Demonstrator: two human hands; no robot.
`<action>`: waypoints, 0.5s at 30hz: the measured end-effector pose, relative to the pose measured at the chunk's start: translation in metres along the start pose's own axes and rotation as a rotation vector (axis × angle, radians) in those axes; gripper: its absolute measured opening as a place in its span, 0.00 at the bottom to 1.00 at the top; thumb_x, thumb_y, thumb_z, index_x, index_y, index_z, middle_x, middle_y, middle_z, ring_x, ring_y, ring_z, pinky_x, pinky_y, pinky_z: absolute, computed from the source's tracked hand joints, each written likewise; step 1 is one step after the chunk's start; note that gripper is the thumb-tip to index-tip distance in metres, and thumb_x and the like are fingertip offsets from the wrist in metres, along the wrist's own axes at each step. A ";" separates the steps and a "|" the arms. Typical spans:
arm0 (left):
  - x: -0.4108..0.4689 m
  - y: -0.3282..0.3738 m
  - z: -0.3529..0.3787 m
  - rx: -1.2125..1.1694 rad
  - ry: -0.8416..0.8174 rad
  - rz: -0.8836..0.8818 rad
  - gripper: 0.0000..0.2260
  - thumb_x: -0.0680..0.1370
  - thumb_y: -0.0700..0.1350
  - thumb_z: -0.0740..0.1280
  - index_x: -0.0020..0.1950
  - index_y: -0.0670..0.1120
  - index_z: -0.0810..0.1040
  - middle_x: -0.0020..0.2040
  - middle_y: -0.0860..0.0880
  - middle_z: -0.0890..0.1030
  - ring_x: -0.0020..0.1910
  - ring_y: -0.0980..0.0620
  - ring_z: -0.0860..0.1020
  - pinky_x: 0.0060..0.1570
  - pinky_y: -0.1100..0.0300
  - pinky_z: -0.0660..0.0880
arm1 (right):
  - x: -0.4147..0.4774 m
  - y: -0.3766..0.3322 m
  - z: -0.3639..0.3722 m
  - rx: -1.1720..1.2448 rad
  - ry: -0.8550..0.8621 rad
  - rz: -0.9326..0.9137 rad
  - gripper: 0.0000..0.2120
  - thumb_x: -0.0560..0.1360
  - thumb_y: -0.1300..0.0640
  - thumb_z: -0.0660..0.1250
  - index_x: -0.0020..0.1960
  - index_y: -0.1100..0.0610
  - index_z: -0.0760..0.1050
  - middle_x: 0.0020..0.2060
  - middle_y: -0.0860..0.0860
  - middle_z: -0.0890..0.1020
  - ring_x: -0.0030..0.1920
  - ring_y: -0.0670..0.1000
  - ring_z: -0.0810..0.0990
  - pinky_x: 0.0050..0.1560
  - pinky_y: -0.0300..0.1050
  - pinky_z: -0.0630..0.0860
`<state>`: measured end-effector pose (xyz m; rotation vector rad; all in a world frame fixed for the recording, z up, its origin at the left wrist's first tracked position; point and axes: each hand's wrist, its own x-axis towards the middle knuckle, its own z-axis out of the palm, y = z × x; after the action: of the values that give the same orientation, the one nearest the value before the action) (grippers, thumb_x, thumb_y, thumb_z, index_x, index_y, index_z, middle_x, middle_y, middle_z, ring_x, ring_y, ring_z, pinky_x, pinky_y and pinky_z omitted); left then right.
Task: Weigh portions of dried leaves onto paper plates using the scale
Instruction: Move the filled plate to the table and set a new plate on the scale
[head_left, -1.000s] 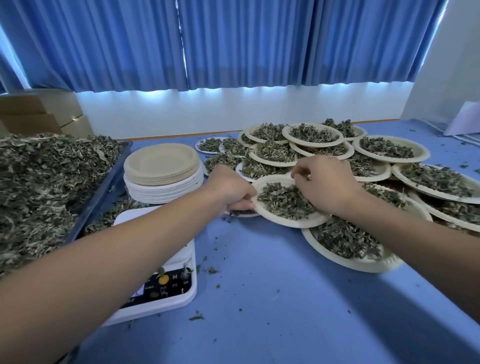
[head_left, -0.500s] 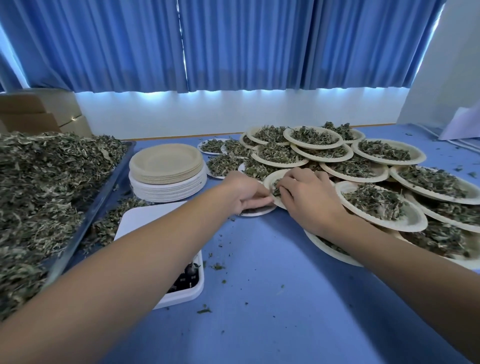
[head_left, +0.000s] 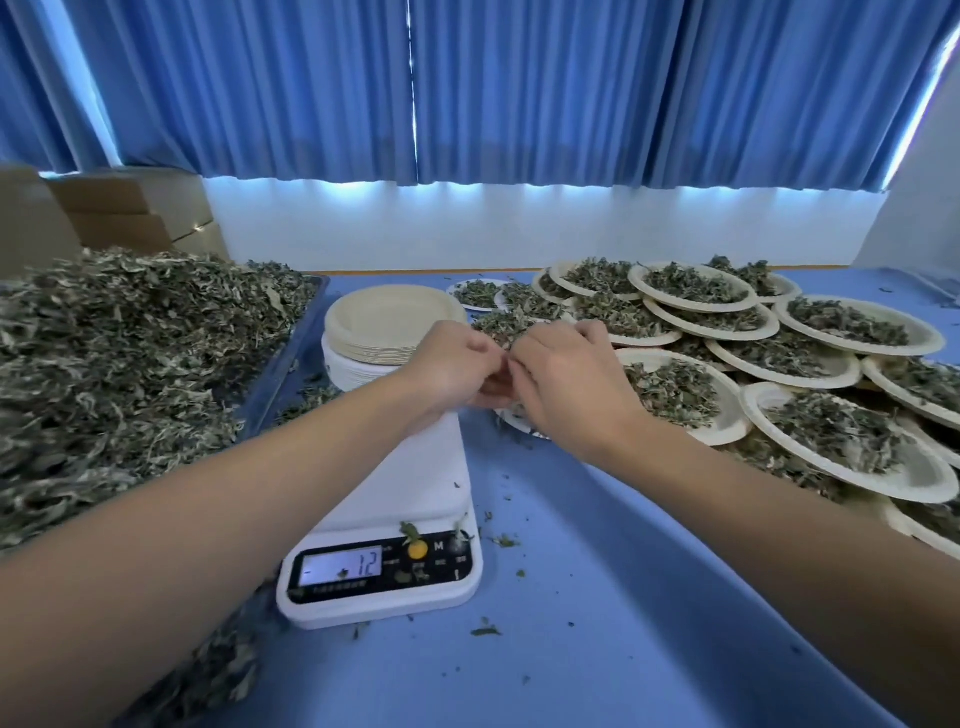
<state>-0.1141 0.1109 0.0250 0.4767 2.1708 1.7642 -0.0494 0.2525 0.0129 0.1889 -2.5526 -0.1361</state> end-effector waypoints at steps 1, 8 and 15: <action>-0.001 -0.001 -0.011 -0.003 0.025 0.005 0.10 0.81 0.31 0.60 0.52 0.28 0.80 0.43 0.36 0.83 0.35 0.48 0.84 0.35 0.60 0.82 | 0.009 -0.008 0.002 0.012 0.001 -0.009 0.15 0.85 0.53 0.53 0.56 0.52 0.79 0.53 0.47 0.80 0.58 0.53 0.77 0.61 0.51 0.64; 0.006 -0.003 -0.087 0.273 0.354 0.263 0.06 0.77 0.35 0.68 0.43 0.38 0.85 0.34 0.47 0.82 0.30 0.54 0.76 0.33 0.62 0.74 | 0.070 -0.047 0.020 0.176 0.012 -0.085 0.12 0.83 0.54 0.58 0.58 0.52 0.80 0.55 0.48 0.80 0.60 0.54 0.76 0.61 0.54 0.65; 0.017 -0.020 -0.134 0.850 0.242 0.392 0.16 0.81 0.45 0.66 0.68 0.44 0.77 0.57 0.50 0.82 0.58 0.51 0.79 0.61 0.56 0.73 | 0.119 -0.053 0.029 0.092 -0.208 -0.215 0.20 0.84 0.41 0.54 0.58 0.47 0.82 0.56 0.47 0.81 0.59 0.53 0.77 0.62 0.53 0.65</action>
<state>-0.1884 -0.0033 0.0318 0.9664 3.1301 0.9761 -0.1585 0.1822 0.0459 0.5093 -2.7418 -0.1252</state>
